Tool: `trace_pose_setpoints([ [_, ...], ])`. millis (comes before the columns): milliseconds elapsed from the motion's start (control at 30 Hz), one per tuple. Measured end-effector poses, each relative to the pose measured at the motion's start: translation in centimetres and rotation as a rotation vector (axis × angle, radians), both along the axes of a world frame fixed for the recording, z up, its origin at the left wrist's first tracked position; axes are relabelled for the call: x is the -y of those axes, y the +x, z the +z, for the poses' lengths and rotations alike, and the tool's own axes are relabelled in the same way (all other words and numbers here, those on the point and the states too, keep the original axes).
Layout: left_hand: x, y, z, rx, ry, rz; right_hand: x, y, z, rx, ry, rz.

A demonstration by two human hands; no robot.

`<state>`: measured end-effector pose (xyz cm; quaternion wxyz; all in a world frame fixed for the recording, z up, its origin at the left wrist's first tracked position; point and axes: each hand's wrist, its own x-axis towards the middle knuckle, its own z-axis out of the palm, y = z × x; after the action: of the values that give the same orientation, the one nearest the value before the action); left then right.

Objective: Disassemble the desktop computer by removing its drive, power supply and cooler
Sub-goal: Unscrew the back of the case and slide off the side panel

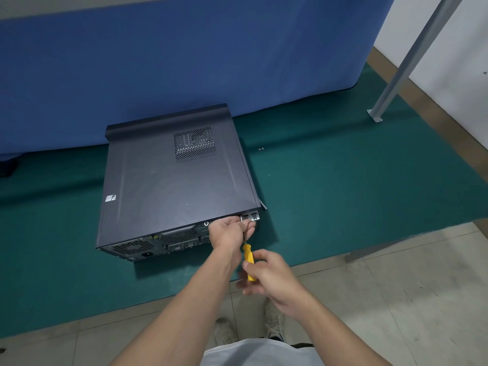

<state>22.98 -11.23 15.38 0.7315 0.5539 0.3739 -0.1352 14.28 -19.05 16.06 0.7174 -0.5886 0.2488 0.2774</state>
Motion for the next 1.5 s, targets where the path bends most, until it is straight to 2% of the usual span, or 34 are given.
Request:
trace_pose_setpoints([
  [67, -0.2, -0.1, 0.1, 0.013, -0.095, -0.005, 0.8, 0.1, 0.0, -0.101, 0.290, -0.027],
  [133, -0.5, -0.2, 0.0, 0.019, -0.156, -0.007, 1.1, 0.1, 0.1, -0.106, 0.335, -0.026],
  [200, -0.6, -0.2, -0.2, 0.011, -0.145, -0.005, 0.9, 0.2, 0.1, -0.046, 0.139, -0.012],
  [300, -0.5, -0.2, -0.6, 0.008, 0.053, -0.031, 0.1, 0.1, -0.1, 0.090, -0.392, 0.145],
  [367, -0.4, 0.0, -0.7, 0.010, 0.121, -0.038, -0.3, 0.0, -0.3, 0.139, -0.522, 0.167],
  [400, -0.4, 0.0, -0.7, 0.008, 0.126, -0.040, -0.3, -0.2, -0.4, 0.128, -0.465, 0.133],
  [433, -0.3, 0.1, -0.7, 0.008, 0.112, -0.041, -0.2, -0.2, -0.4, 0.081, -0.322, 0.075],
  [500, -0.2, 0.1, -0.5, 0.015, 0.035, -0.039, 0.4, -0.2, -0.2, -0.061, 0.109, -0.046],
  [533, -0.2, 0.1, -0.4, 0.022, -0.013, -0.033, 0.7, -0.1, -0.1, -0.109, 0.262, -0.079],
  [600, -0.3, 0.0, -0.4, 0.035, -0.097, -0.018, 1.1, 0.0, 0.0, -0.111, 0.310, -0.079],
  [667, -0.4, -0.1, -0.4, 0.040, -0.126, -0.009, 0.9, 0.1, 0.0, -0.042, 0.146, -0.063],
  [800, -0.1, -0.3, -1.0, 0.026, 0.064, 0.004, -0.2, 0.0, 0.0, 0.088, -0.373, 0.090],
  [833, 0.1, -0.3, -1.1, 0.024, 0.082, 0.012, -0.3, -0.1, -0.2, 0.104, -0.433, 0.103],
  [867, 0.2, -0.2, -1.1, 0.021, 0.081, 0.022, -0.4, -0.2, -0.3, 0.106, -0.422, 0.090],
  [900, 0.3, -0.1, -1.1, 0.016, 0.064, 0.032, -0.2, -0.3, -0.4, 0.084, -0.325, 0.048],
  [1000, 0.3, 0.0, -0.8, 0.020, -0.074, 0.058, 0.8, -0.1, -0.1, -0.087, 0.246, -0.106],
  [1033, 0.2, 0.0, -0.7, 0.026, -0.120, 0.060, 1.1, -0.1, 0.0, -0.122, 0.372, -0.135],
  [1067, 0.1, 0.0, -0.7, 0.030, -0.159, 0.059, 1.3, 0.0, 0.1, -0.129, 0.415, -0.142],
  [1133, -0.1, -0.1, -0.6, 0.032, -0.204, 0.046, 1.3, 0.2, 0.1, -0.087, 0.302, -0.128],
  [1267, -0.2, -0.3, -0.6, 0.022, -0.105, 0.013, 0.0, 0.2, -0.3, 0.033, -0.227, -0.038],
  [1333, -0.1, -0.1, -0.6, 0.003, -0.061, 0.011, -0.3, 0.0, -0.7, 0.045, -0.298, -0.036],
  [1400, 0.0, 0.1, -0.5, -0.008, -0.057, 0.012, -0.2, 0.0, -0.8, -0.003, -0.126, -0.099],
  [1500, -0.2, 0.4, -0.4, -0.005, -0.101, -0.014, 0.6, 0.3, -0.3, -0.159, 0.366, -0.191],
])
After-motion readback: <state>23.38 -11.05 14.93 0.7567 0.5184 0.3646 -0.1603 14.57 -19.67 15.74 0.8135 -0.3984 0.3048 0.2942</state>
